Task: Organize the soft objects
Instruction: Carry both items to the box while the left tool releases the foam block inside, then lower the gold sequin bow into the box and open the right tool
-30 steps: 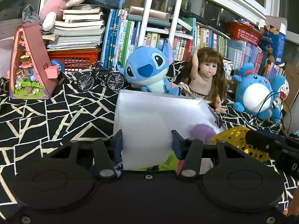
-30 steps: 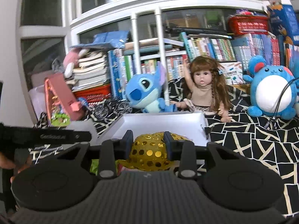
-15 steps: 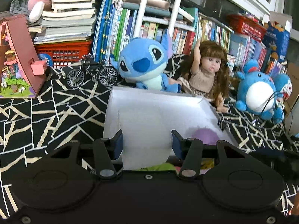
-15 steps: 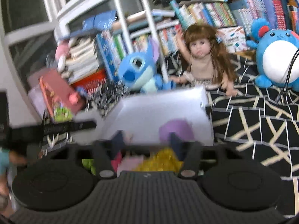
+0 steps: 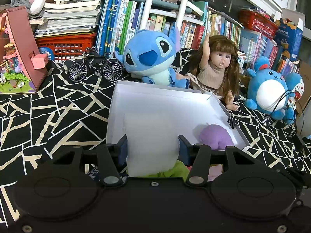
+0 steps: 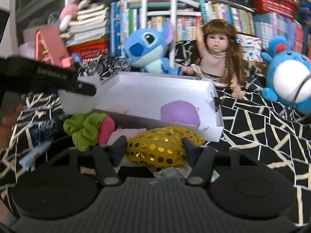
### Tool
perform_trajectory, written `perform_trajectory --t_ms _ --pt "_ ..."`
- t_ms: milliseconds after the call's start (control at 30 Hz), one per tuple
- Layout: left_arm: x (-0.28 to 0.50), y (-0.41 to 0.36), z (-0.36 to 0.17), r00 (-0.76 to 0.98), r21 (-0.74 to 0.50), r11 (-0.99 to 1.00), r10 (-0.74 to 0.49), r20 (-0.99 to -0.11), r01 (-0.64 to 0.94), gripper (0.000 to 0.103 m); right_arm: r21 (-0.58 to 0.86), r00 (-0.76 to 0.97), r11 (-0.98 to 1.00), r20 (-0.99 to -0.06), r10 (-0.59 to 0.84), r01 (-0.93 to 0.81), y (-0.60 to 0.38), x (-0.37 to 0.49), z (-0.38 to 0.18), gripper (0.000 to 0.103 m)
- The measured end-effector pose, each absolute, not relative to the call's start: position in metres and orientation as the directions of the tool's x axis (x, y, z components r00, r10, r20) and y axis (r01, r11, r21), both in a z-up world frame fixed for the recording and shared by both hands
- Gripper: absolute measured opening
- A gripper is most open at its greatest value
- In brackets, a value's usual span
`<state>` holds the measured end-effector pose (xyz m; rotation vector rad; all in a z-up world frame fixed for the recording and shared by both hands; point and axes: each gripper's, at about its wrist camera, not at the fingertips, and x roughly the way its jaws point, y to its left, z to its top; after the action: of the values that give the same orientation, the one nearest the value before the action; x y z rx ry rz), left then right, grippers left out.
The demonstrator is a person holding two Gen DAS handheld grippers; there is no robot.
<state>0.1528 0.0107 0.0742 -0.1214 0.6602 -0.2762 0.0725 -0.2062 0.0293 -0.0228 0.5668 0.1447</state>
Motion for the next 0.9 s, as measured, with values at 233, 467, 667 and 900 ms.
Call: perform_trajectory --t_ms 233,467,667,900 --pt "0.162 0.014 0.080 0.762 -0.217 0.954 -0.297 -0.575 0.208 0.050 0.068 0.873 0.988 -0.464 0.152 -0.136 -0.219 0.064 0.053 0.053" --pt "0.197 0.012 0.090 0.747 -0.256 0.941 -0.331 -0.577 0.220 0.050 0.189 0.877 0.967 -0.417 0.239 -0.173 -0.233 0.107 0.085 0.053" --pt "0.232 0.010 0.077 0.730 -0.264 0.944 -0.323 -0.602 0.200 0.050 0.405 0.836 0.894 -0.411 0.365 -0.191 -0.242 0.172 0.068 0.054" --pt "0.258 0.007 0.051 0.667 -0.248 0.954 -0.297 -0.683 0.171 0.050 0.446 0.785 0.888 -0.508 0.355 -0.112 -0.231 0.213 0.028 0.054"
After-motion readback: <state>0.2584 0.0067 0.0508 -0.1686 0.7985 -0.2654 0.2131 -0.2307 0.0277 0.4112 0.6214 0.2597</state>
